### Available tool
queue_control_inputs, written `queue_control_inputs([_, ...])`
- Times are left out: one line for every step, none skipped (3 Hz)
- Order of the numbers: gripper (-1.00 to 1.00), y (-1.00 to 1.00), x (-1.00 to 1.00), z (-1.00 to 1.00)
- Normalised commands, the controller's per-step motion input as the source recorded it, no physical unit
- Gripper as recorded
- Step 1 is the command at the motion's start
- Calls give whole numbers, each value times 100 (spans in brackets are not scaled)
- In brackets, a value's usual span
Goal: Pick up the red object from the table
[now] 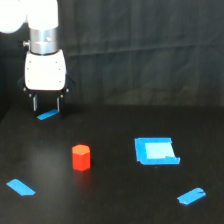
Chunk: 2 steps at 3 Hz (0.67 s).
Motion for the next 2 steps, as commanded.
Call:
queue_control_inputs([99,0,1,0])
queue_control_inputs([100,-30,48,-24])
